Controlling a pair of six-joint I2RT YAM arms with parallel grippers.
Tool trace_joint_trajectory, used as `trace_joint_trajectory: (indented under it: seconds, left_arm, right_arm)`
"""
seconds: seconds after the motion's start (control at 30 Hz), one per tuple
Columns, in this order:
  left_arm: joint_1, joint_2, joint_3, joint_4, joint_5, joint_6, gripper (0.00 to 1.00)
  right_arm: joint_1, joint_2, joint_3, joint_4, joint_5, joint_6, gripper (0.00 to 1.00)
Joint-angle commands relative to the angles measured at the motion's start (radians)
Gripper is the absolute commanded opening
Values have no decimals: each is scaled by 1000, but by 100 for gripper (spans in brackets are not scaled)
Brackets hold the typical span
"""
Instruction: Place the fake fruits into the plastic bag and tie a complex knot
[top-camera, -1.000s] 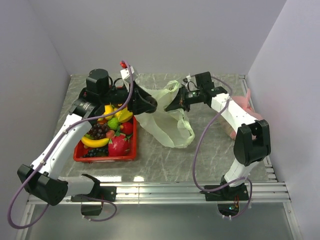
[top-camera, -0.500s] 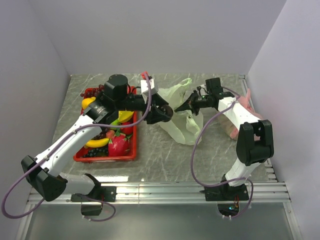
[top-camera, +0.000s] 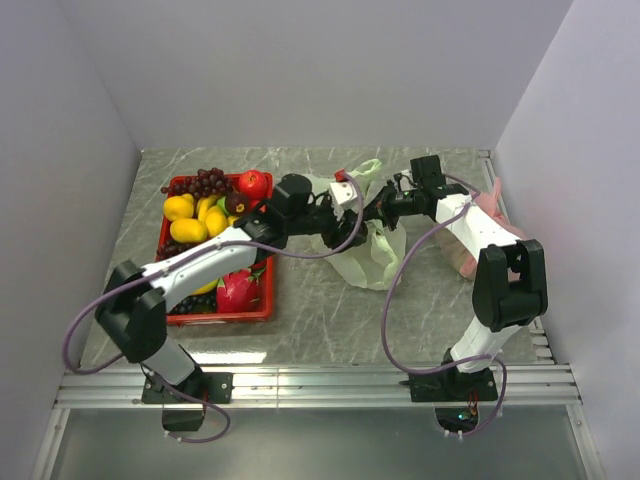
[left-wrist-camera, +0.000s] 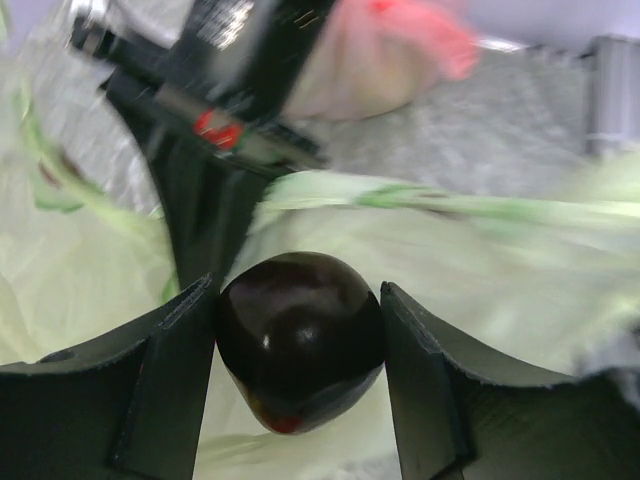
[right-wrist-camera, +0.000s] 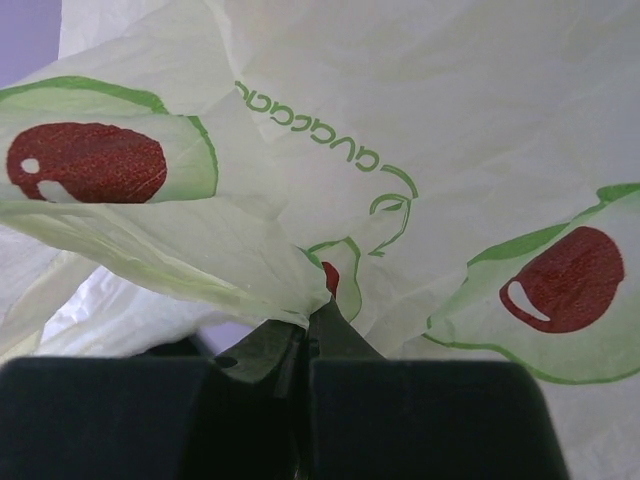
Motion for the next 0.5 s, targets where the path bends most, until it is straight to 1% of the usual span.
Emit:
trace_joint_trajectory:
  seconds: [0.0,0.03,0.1,0.13,0.2,0.23,0.3,0.33,0.37,0.4,0.43,0.47]
  left_arm:
    - [-5,54,69,73,-122,-3,58]
    - [-5,78,74,41,-133,8,67]
    - [-6,77,60,25,-159,49,79]
    - [-3,69,52,24,-162,61,99]
    - [1,25,33,7,-121,81,99]
    - [6,8,26,2,-63,86,99]
    - [23,-38,13,-27,2,98,99]
    - [28,-50,9,-53,81,129,99]
    - [34,-62,6,-74,112,155,99]
    - [43,-84,2,-131,143,187,99]
    - [46,-92,0,-165,193,271,99]
    - [47,-99,5,-214,220,323,99]
  right_arm:
    - [5,-14,-1,21,-2,10,0]
    - [5,-9,1,19,-1,8,0]
    - [2,-2,13,6,13,-9,0]
    - [5,0,15,5,15,-9,0]
    - [2,6,8,16,4,-3,0]
    - [3,8,7,16,2,-3,0]
    - [3,14,5,21,-2,3,0]
    - [2,18,5,21,-4,2,0]
    - [3,23,8,16,-2,-3,0]
    - [3,24,10,15,1,-4,0]
    - [3,26,11,16,1,-4,0]
    - [3,28,10,18,-1,-4,0]
